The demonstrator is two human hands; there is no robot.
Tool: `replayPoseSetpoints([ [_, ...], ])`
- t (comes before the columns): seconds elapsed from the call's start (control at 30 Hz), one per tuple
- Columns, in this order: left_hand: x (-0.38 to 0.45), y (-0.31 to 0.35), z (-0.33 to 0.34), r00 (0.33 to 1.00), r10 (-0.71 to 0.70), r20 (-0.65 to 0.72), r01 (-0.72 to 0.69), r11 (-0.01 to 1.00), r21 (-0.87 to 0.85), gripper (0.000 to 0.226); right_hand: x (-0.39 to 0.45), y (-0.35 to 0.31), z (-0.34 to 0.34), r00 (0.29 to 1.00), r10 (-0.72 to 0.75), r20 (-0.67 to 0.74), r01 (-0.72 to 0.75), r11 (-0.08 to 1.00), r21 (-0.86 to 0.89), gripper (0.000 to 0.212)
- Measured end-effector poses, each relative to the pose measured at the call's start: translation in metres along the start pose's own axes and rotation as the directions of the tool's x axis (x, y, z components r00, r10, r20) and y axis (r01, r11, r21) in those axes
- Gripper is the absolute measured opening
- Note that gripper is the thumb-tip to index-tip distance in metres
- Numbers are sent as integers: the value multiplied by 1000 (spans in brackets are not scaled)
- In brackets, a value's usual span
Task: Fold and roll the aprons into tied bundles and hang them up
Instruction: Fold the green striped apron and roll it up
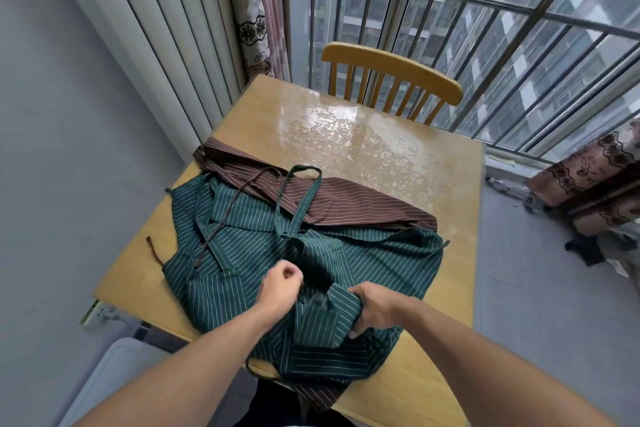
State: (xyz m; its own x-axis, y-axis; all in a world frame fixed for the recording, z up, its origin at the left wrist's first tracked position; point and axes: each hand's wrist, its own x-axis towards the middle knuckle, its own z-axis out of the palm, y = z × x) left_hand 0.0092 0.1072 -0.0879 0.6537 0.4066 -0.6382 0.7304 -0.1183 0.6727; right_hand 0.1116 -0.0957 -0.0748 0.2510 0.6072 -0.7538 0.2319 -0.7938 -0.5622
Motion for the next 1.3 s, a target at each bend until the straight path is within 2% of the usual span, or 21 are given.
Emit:
replayPoseSetpoints([
  [0.03, 5, 2, -3, 993, 10, -116, -8, 1000, 23, 18, -3, -2, 2, 1000, 4, 3, -4, 1000, 4, 37],
  [0.07, 15, 1, -3, 992, 4, -124, 2, 999, 45, 43, -5, -4, 4, 1000, 12, 7, -12, 1000, 1, 39],
  [0.13, 31, 4, -1, 998, -59, 4, 58, 996, 60, 84, -8, -3, 7, 999, 25, 33, -25, 1000, 1, 39],
  [0.2, 43, 8, 5, 984, -118, 131, 109, 991, 77, 99, -16, -4, 8, 997, 26, 73, -28, 999, 25, 36],
  [0.27, 46, 11, 14, 963, -168, 209, 139, 980, 145, 91, -25, -3, 6, 996, 21, 91, -27, 997, 66, 32],
  [0.33, 50, 14, 16, 957, -174, 234, 140, 978, 153, 73, -37, -7, -1, 997, 23, 69, -31, 992, 120, 26],
  [0.37, 50, 18, 15, 955, -159, 250, 134, 984, 114, 65, -41, -8, -6, 999, 22, 33, -27, 986, 163, 19],
  [0.43, 57, 23, 11, 954, -154, 259, 158, 987, 7, 67, -52, -10, -20, 995, 58, -85, -33, 964, 265, 14],
  [0.47, 57, 30, 6, 957, -152, 245, 168, 985, -44, 65, -55, -9, -30, 985, 99, -142, -51, 949, 311, 20],
  [0.53, 61, 43, -6, 981, -110, 158, 134, 980, -150, 42, -61, -2, -49, 959, 190, -208, -116, 940, 320, 33],
  [0.6, 60, 59, -24, 996, -79, 41, 85, 980, -180, 34, -67, 4, -66, 948, 251, -194, -209, 954, 214, 34],
  [0.7, 65, 66, -46, 988, -131, -85, 103, 956, -274, 59, -77, 19, -72, 918, 389, -70, -388, 921, 23, 32],
  [0.8, 72, 52, -50, 969, -228, -91, 188, 927, -324, 67, -78, 34, -56, 860, 508, 49, -501, 858, -116, 44],
  [0.9, 72, 36, -41, 958, -276, -74, 246, 928, -280, 63, -67, 53, -26, 759, 612, 222, -461, 747, -479, 45],
  [0.93, 72, 31, -37, 958, -279, -66, 249, 924, -291, 61, -68, 57, -15, 723, 651, 231, -459, 703, -543, 42],
  [0.97, 73, 27, -36, 955, -288, -68, 254, 917, -309, 59, -68, 64, -6, 726, 665, 178, -499, 687, -528, 38],
  [1.07, 74, 19, -39, 957, -288, 9, 269, 880, -391, 64, -69, 69, 8, 792, 607, -71, -569, 689, -449, 25],
  [1.13, 72, 15, -40, 956, -267, 122, 293, 866, -404, 74, -61, 71, 11, 841, 515, -165, -539, 772, -336, 24],
  [1.2, 66, 12, -35, 945, -251, 208, 310, 889, -337, 87, -51, 63, 14, 875, 392, -284, -443, 885, -144, 18],
  [1.23, 64, 9, -30, 939, -248, 236, 312, 906, -287, 81, -48, 56, 15, 883, 339, -324, -383, 920, -83, 15],
  [1.3, 59, 5, -16, 939, -259, 225, 313, 915, -253, 48, -45, 41, 22, 903, 257, -345, -278, 960, -12, 21],
])
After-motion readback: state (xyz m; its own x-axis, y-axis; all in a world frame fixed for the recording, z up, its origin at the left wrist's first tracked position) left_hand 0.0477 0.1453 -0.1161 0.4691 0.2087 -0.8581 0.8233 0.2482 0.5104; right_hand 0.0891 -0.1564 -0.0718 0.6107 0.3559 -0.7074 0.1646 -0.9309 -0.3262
